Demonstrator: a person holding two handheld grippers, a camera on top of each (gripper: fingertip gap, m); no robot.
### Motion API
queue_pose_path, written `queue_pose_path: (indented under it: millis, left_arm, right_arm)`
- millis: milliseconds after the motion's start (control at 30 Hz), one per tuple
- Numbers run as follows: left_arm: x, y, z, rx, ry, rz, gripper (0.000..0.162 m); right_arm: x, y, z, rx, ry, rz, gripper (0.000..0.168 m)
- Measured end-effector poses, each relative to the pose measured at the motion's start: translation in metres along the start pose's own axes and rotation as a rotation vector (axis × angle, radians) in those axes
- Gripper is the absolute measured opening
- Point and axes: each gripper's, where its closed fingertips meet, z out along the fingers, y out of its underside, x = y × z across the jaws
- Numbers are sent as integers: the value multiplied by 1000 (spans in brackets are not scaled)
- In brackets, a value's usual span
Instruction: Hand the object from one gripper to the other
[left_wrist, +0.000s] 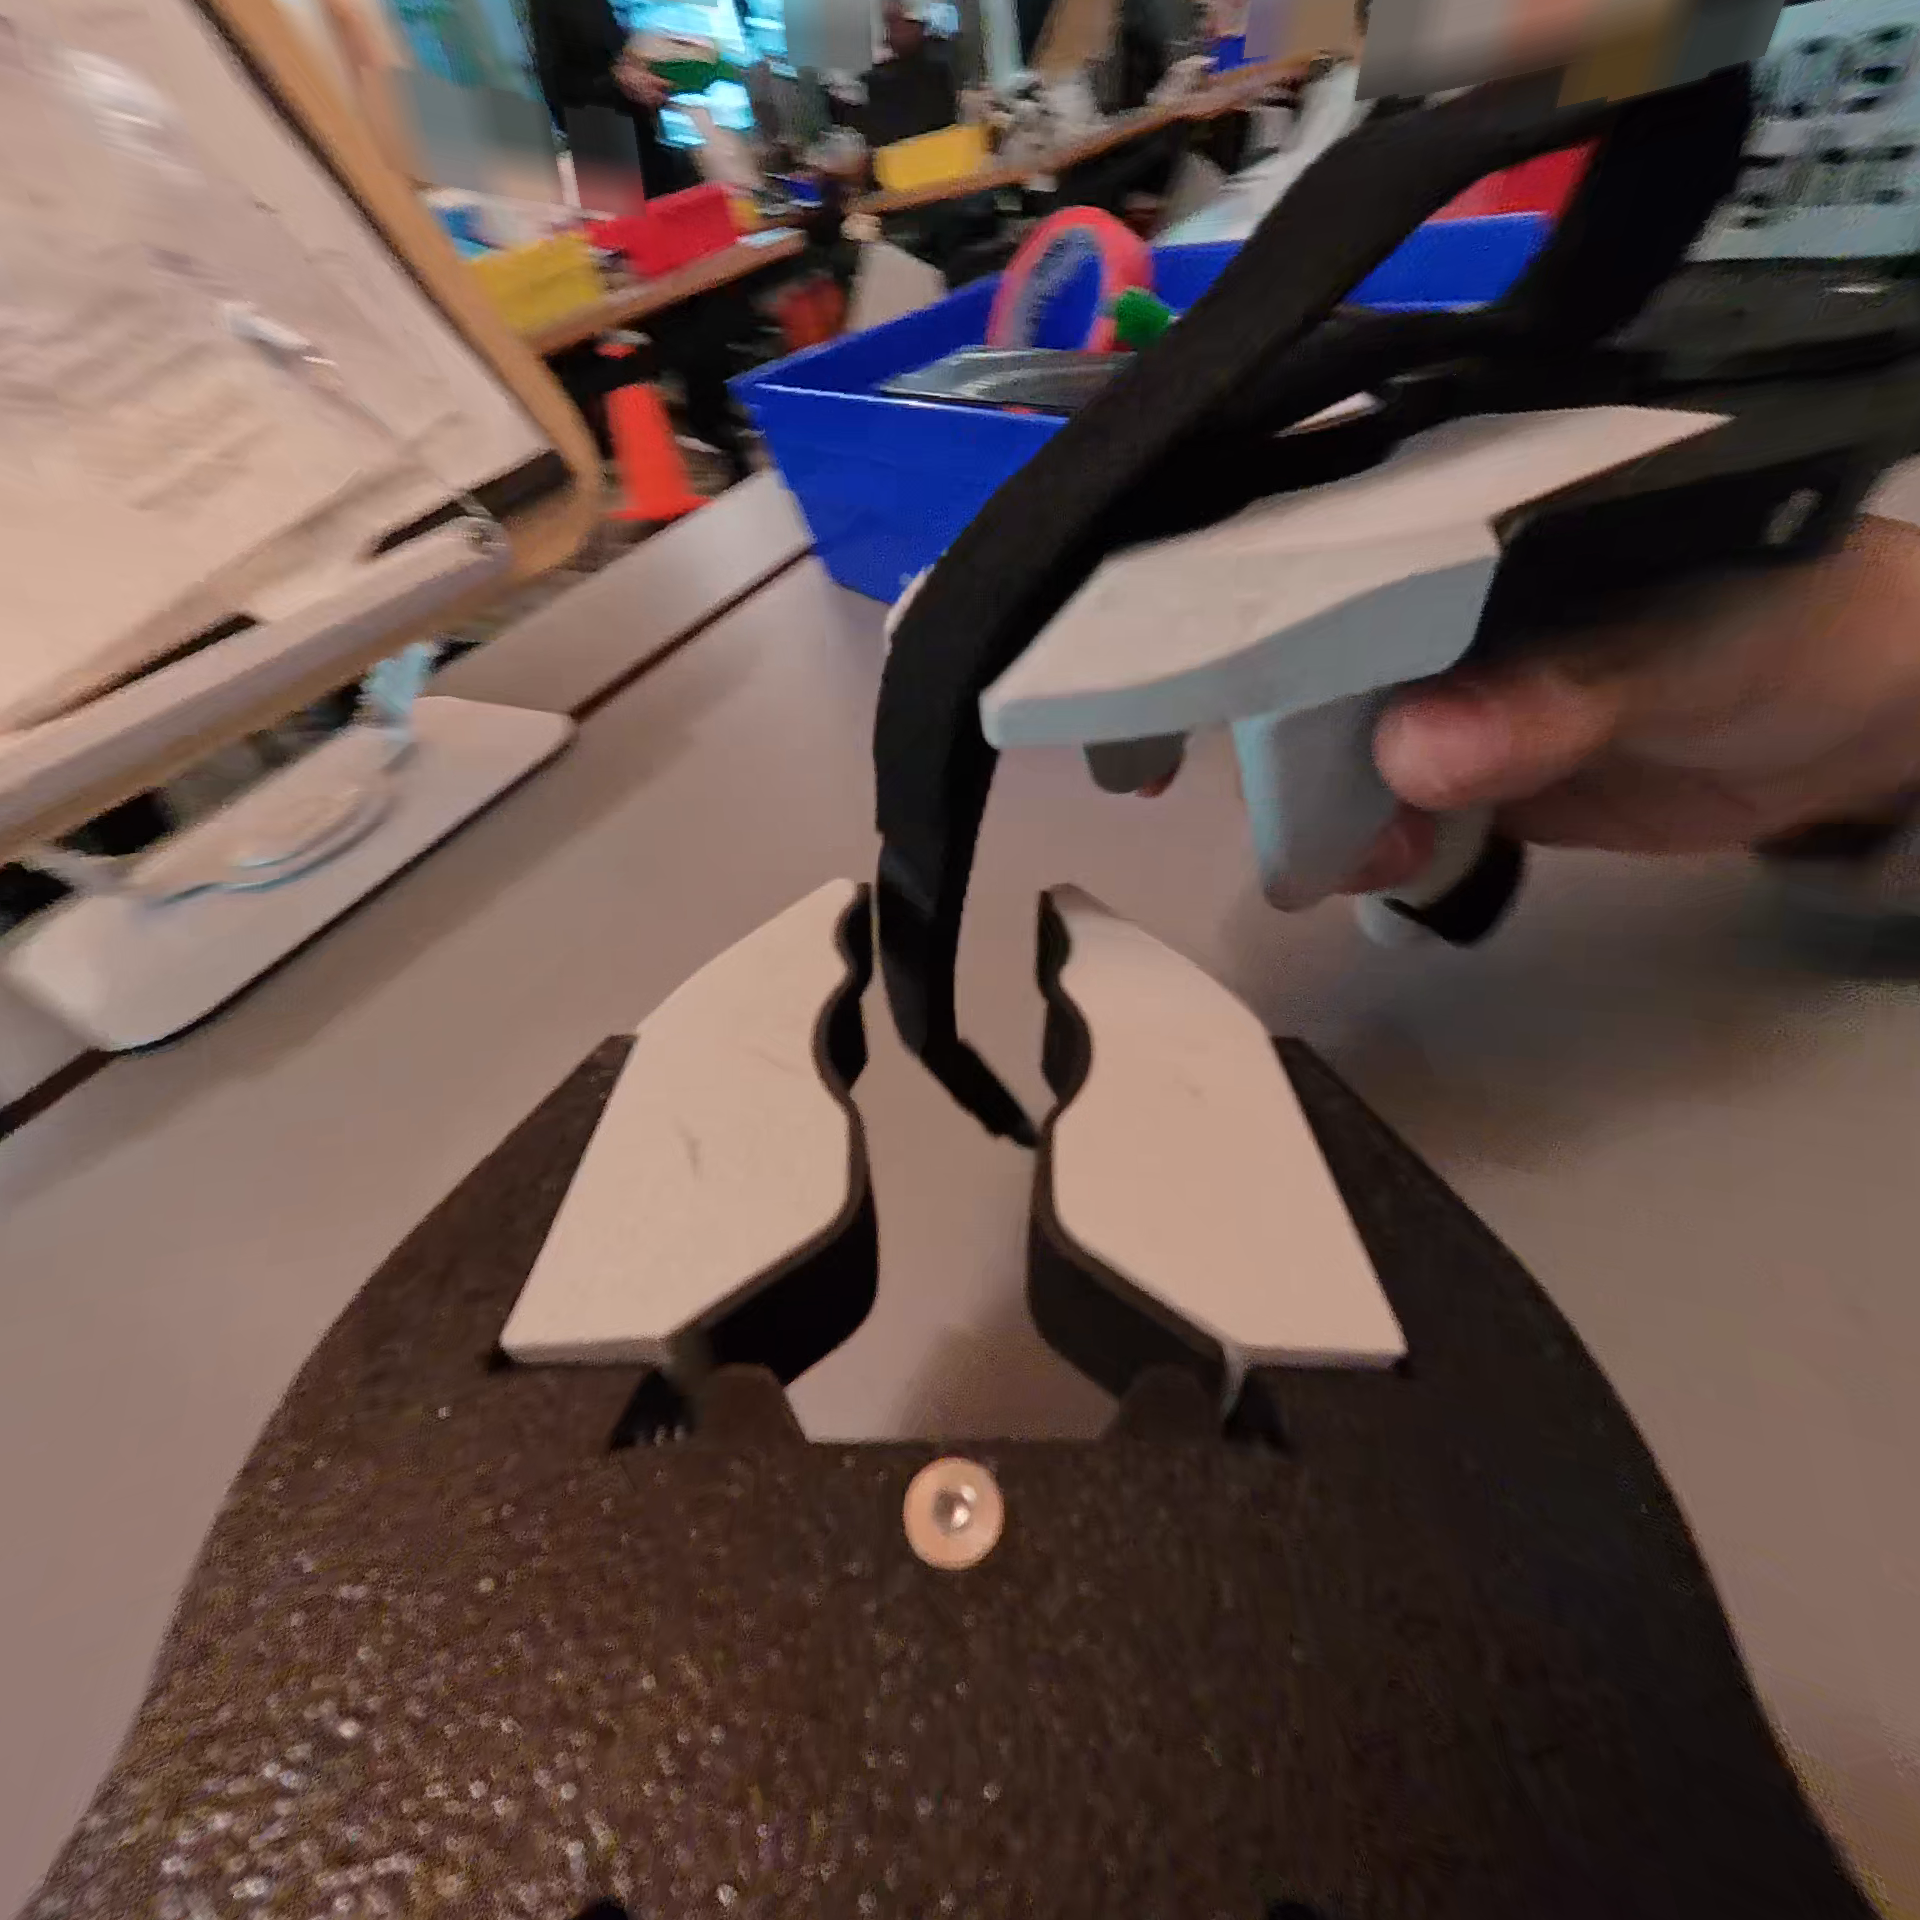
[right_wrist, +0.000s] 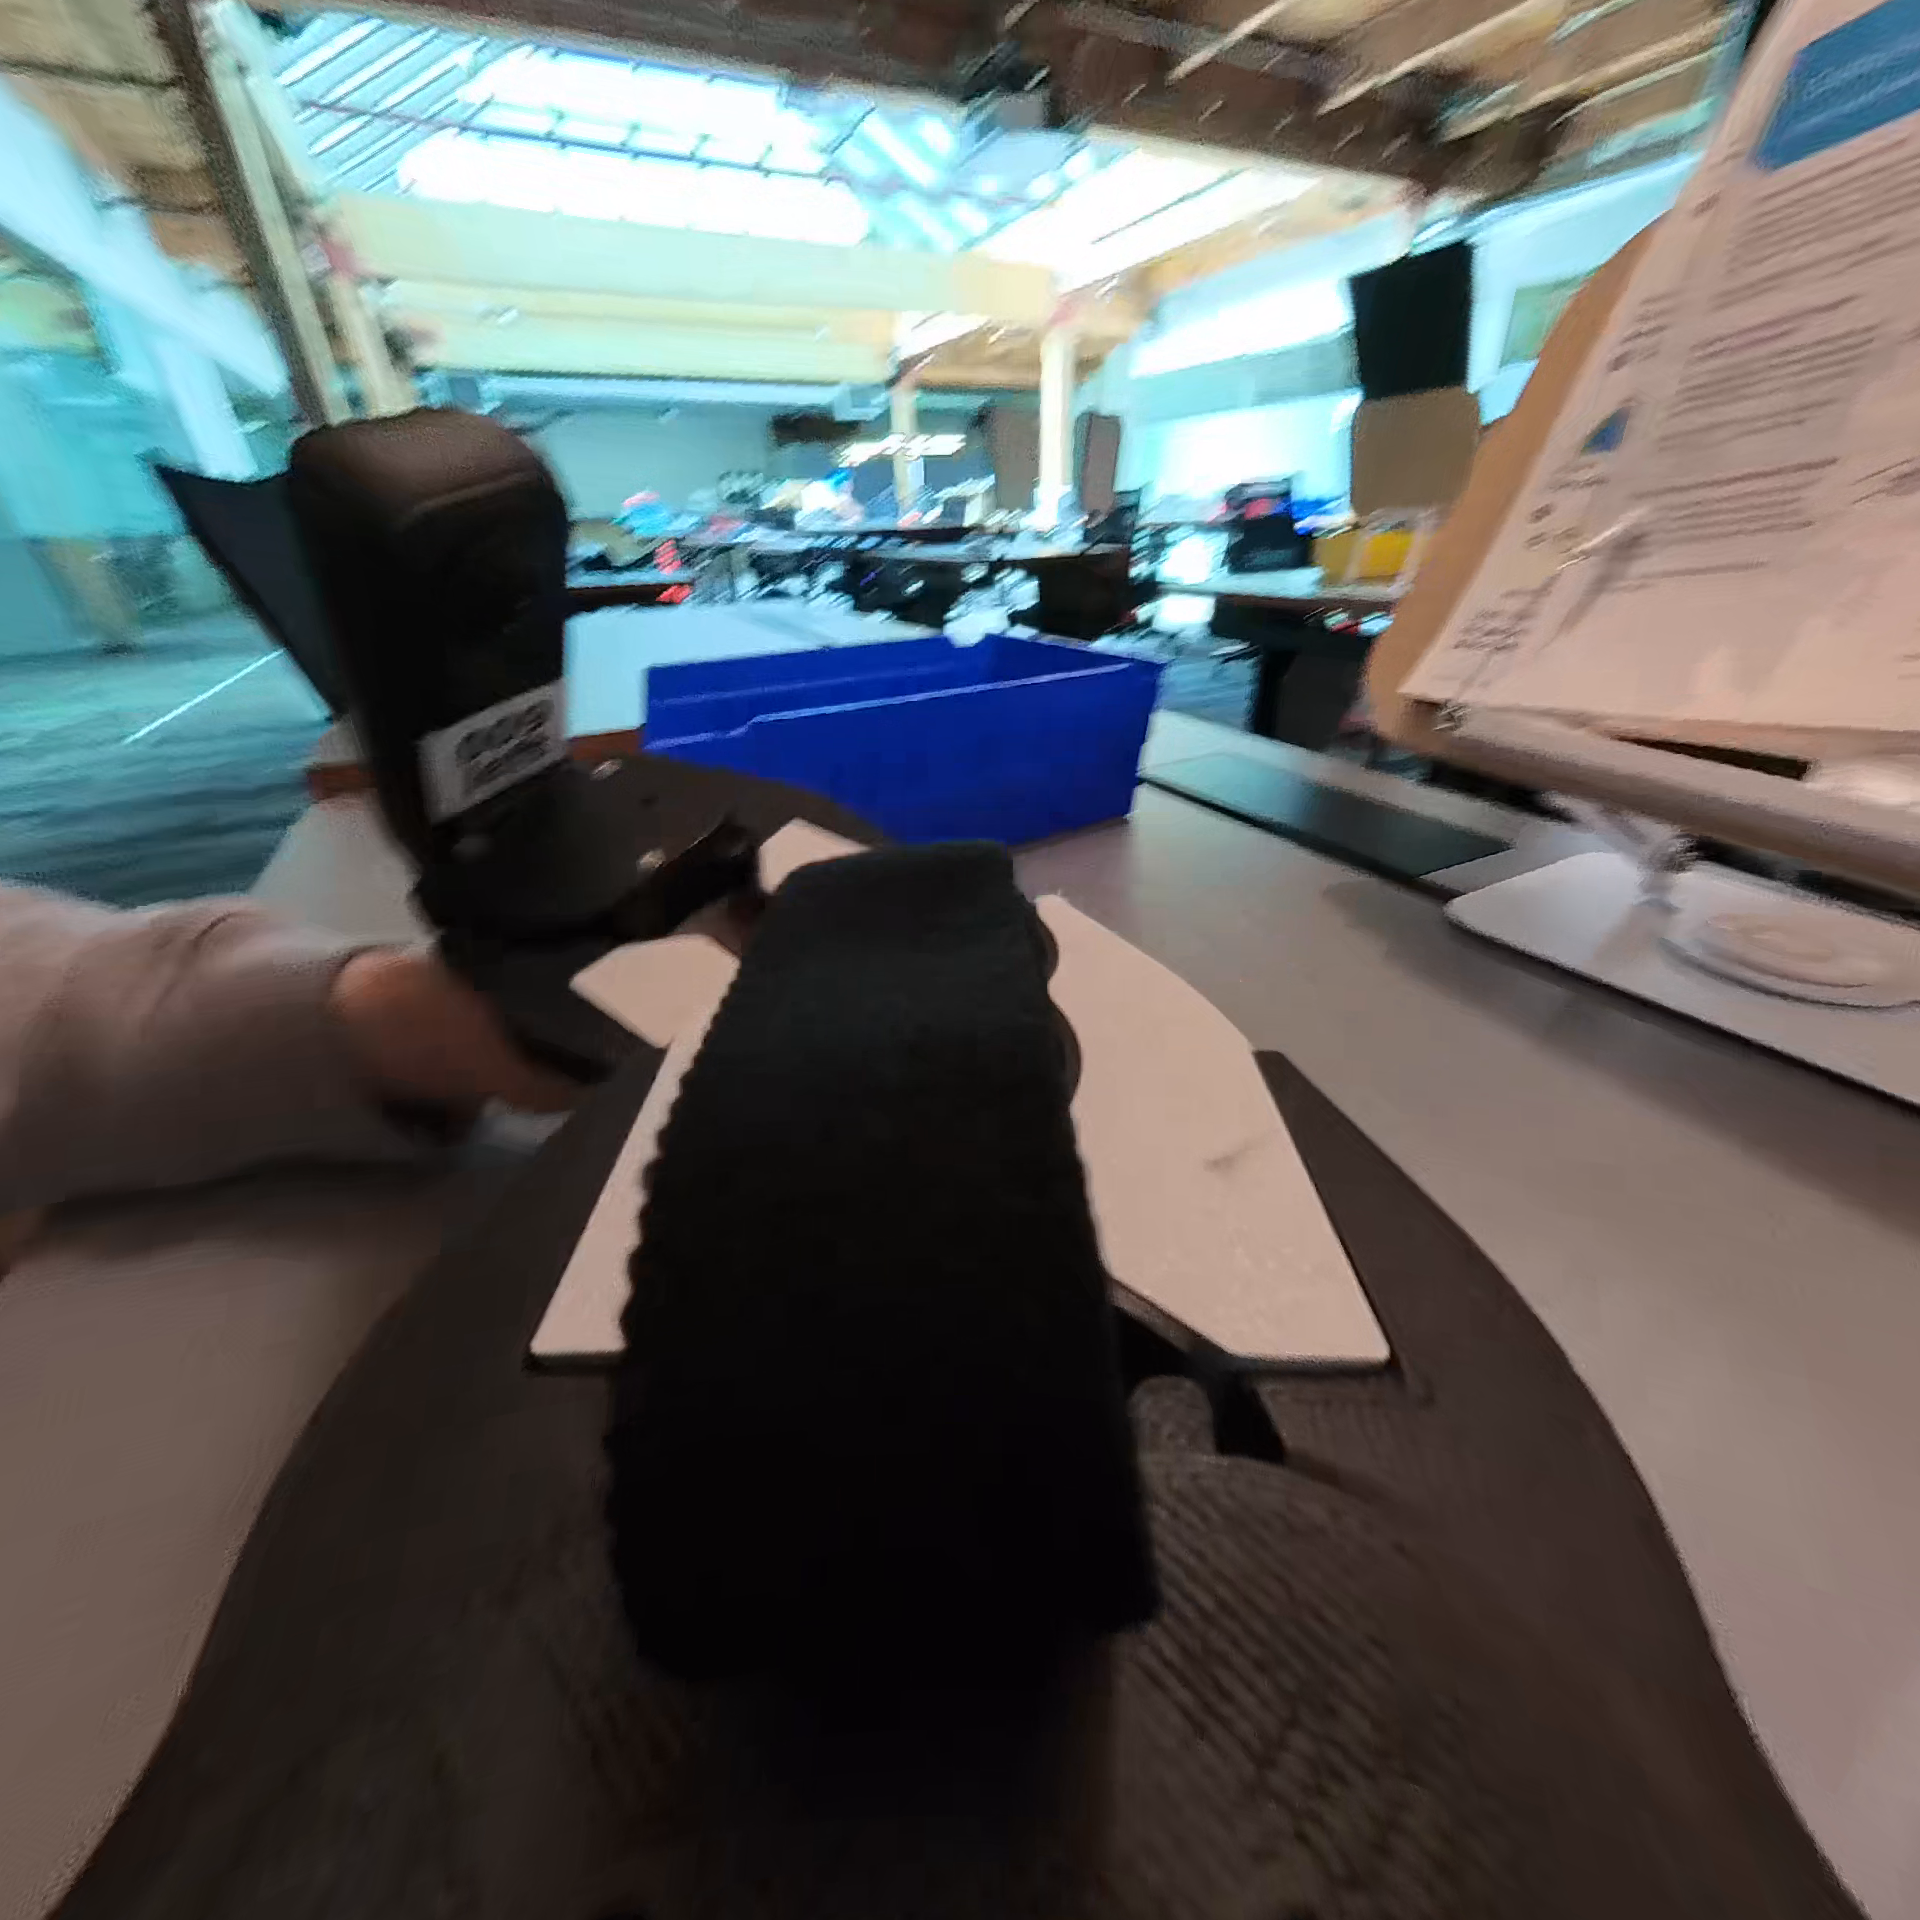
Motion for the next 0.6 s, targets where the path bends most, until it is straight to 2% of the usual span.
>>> queue_pose_path:
  millis: [33, 100, 167, 267, 367, 467, 600]
  left_arm:
    - [4, -1, -2, 4, 66, -9, 38]
    - [16, -2, -10, 14, 236, -37, 49]
    - [29, 2, -22, -18, 417, -81, 50]
    - [41, 8, -31, -34, 543, -93, 45]
    - [47, 9, -30, -23, 561, -76, 38]
    - [53, 7, -31, -7, 585, -40, 20]
    - [42, 4, -26, 6, 508, -47, 18]
  right_arm:
    - [-5, 1, -2, -15, -55, -5, 20]
    - [-18, 4, -7, -41, -167, -23, 20]
    - [-28, 9, -12, -81, -242, -53, 20]
    - [-39, 6, -15, -67, -312, -59, 20]
    - [-47, 3, -15, -45, -357, -23, 20]
    - [-46, 4, -15, -48, -348, -33, 20]
    - [-30, 4, -14, -46, -242, -26, 27]
